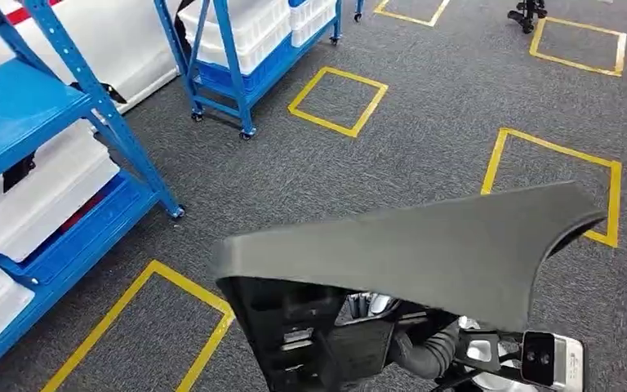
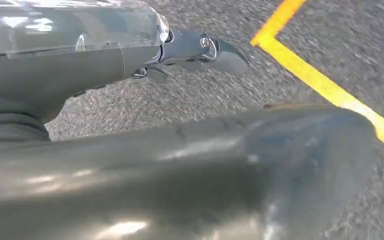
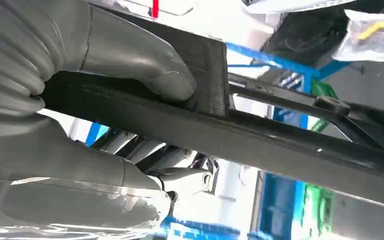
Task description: Take the parts from the cabinet and place them on the table.
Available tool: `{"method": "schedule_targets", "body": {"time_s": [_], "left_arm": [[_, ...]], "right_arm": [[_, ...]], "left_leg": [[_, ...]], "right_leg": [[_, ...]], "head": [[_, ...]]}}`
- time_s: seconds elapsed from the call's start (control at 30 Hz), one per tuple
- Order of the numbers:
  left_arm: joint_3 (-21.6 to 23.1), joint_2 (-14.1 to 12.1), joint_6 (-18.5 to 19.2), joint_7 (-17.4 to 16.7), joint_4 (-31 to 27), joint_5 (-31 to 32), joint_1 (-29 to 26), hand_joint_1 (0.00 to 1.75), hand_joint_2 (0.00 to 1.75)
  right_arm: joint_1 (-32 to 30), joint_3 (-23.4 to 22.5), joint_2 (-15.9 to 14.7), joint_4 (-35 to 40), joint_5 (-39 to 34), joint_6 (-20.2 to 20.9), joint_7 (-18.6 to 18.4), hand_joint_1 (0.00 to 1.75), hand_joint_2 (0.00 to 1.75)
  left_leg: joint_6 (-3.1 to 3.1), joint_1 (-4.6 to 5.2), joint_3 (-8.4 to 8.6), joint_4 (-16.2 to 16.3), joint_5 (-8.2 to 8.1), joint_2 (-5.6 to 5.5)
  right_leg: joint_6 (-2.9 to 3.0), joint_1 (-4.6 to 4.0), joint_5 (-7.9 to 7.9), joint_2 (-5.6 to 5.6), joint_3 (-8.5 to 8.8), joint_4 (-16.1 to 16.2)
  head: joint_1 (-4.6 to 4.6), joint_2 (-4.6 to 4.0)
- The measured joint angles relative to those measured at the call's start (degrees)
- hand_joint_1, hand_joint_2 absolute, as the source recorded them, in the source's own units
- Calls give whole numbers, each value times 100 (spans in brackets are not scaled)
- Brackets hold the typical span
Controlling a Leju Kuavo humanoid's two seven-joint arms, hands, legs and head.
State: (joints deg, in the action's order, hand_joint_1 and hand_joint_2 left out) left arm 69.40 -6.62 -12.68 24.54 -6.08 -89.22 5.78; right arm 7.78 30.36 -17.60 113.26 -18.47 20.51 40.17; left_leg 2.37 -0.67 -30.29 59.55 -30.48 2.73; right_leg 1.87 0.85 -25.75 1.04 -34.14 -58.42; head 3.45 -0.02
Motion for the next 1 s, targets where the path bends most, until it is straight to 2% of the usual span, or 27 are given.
{"method": "schedule_targets", "body": {"time_s": [0.03,0.07,0.1,0.13,0.17,0.2,0.23,0.27,0.3,0.33,0.4,0.43,0.47,0.5,0.53,0.6,0.63,0.67,0.7,0.73,0.77,0.8,0.83,0.9,0.93,0.97,1.0], "left_arm": [[2,-2,13,-18,0,9,-1,0,0],[7,-11,31,-37,0,18,-1,0,0],[11,-24,50,-46,0,24,-11,0,0],[17,-24,67,-59,0,30,-14,0,0],[26,-33,74,-66,0,35,-11,0,0],[35,-35,101,-70,0,37,-8,0,0],[46,-37,140,-70,0,41,-6,0,0],[59,-50,162,-68,0,44,-7,0,0],[66,-74,175,-68,0,44,-9,0,0],[68,-79,175,-66,0,44,-18,0,0],[72,-87,175,-63,0,44,-3,0,0],[72,-96,179,-59,0,44,11,0,0],[72,-94,199,-55,0,44,30,0,0],[74,-94,230,-48,0,44,37,0,0],[79,-94,254,-46,0,46,28,0,0],[87,-92,310,-46,0,59,-1,0,0],[92,-90,319,-52,-2,59,-3,0,0],[100,-83,319,-74,-2,59,-1,0,0],[114,-70,310,-107,-2,59,5,0,0],[124,-42,291,-133,-2,59,12,0,0],[129,-22,278,-149,-2,57,16,0,0],[133,-15,267,-155,-2,57,18,0,0],[144,4,267,-157,-2,55,21,0,0],[177,22,251,-177,-2,46,21,0,0],[188,26,236,-197,-2,39,29,0,0],[195,42,227,-223,-2,33,41,0,0],[199,48,212,-236,-2,15,60,0,0]], "right_arm": [[49,20,0,0,2,-93,-7,164,175],[75,33,0,0,2,-189,-22,164,175],[87,44,0,0,2,-268,-46,164,175],[88,57,0,0,-6,-343,-65,164,175],[89,61,0,0,-15,-392,-70,164,175],[93,61,0,2,-31,-429,-61,164,175],[92,61,0,7,-33,-460,-48,164,175],[91,61,-2,11,-33,-464,-44,164,175],[89,59,0,15,-31,-468,-42,164,175],[101,61,0,17,-31,-475,-42,164,175],[77,59,0,24,-28,-479,-33,164,175],[68,53,0,28,-22,-479,-33,164,175],[42,40,0,46,20,-477,-33,164,175],[28,13,0,57,53,-444,-22,164,175],[12,-6,0,59,123,-405,-22,164,175],[-127,-90,48,83,256,-265,-20,164,175],[-223,-162,53,101,278,-195,-22,164,175],[-284,-229,52,103,282,-124,-22,164,175],[-315,-289,53,103,282,-64,-33,164,175],[-333,-351,52,103,271,10,-42,164,175],[-350,-410,52,103,262,67,-46,164,175],[-359,-463,53,101,256,104,-48,164,175],[-370,-476,57,105,249,115,-55,164,175],[-394,-520,57,116,229,176,-55,164,175],[-416,-564,57,116,230,205,-75,164,175],[-418,-590,55,116,229,246,-101,164,175],[-420,-614,44,116,227,285,-120,164,175]], "left_leg": [[8,-8,-194,434,-256,-127],[13,-3,-415,918,-480,-191],[17,0,-631,1366,-634,-224],[12,0,-754,1595,-656,-231],[-5,0,-741,1525,-532,-237],[-27,0,-615,1215,-299,-247],[-56,0,-371,664,22,-301],[-87,0,-147,156,278,-475],[-136,-9,-43,-102,284,-845],[-135,-20,-28,-238,270,-849],[-166,20,-23,-204,270,-735],[-207,26,-11,-242,303,-668],[-267,-37,22,-339,363,-570],[-303,-19,49,-372,378,-512],[-324,-4,50,-372,376,-428],[-339,14,44,-362,365,-267],[-342,18,39,-355,358,-192],[-333,18,41,-348,351,-126],[-321,18,45,-338,334,-47],[-304,19,51,-319,313,23],[-281,19,60,-292,284,86],[-246,28,71,-272,255,138],[-207,75,57,-237,218,196],[-161,63,84,-254,213,296],[-129,59,102,-269,213,351],[-88,50,101,-244,173,380],[-54,14,69,-130,62,122]], "right_leg": [[26,-5,8,-49,-9,-1],[38,-18,9,-116,-14,-1],[45,-32,12,-186,-20,-5],[47,-43,13,-257,-21,-9],[47,-49,13,-327,-18,-16],[46,-52,14,-400,-14,-23],[44,-55,14,-481,-2,-31],[41,-53,13,-542,4,-32],[21,-44,22,-601,-17,-37],[-25,-51,37,-688,-59,-65],[-115,1,86,-815,-118,-32],[-164,3,116,-889,-120,-10],[-171,-16,82,-724,-128,-57],[-185,-49,-37,-356,-193,-196],[-198,-43,-259,-210,-357,-527],[-234,-5,-653,-149,-774,-1420],[-253,8,-715,-141,-911,-1715],[-266,19,-639,-133,-903,-1715],[-277,33,-455,-115,-759,-1451],[-277,39,-222,-57,-496,-976],[-264,36,-10,84,-181,-425],[-237,-6,-87,374,-2,-73],[-185,-45,-52,324,-10,-51],[-143,-64,-56,192,-40,-71],[-110,-74,-49,132,-49,-66],[-61,-44,-12,60,-32,-7],[-37,-28,2,20,-25,7]], "head": [[0,0],[2,0],[0,0],[0,0],[0,0],[0,0],[0,0],[0,0],[0,0],[0,0],[2,0],[0,0],[0,0],[0,0],[0,0],[0,0],[0,0],[0,0],[0,0],[0,0],[0,0],[0,0],[2,0],[2,0],[0,0],[0,0],[0,0]]}}
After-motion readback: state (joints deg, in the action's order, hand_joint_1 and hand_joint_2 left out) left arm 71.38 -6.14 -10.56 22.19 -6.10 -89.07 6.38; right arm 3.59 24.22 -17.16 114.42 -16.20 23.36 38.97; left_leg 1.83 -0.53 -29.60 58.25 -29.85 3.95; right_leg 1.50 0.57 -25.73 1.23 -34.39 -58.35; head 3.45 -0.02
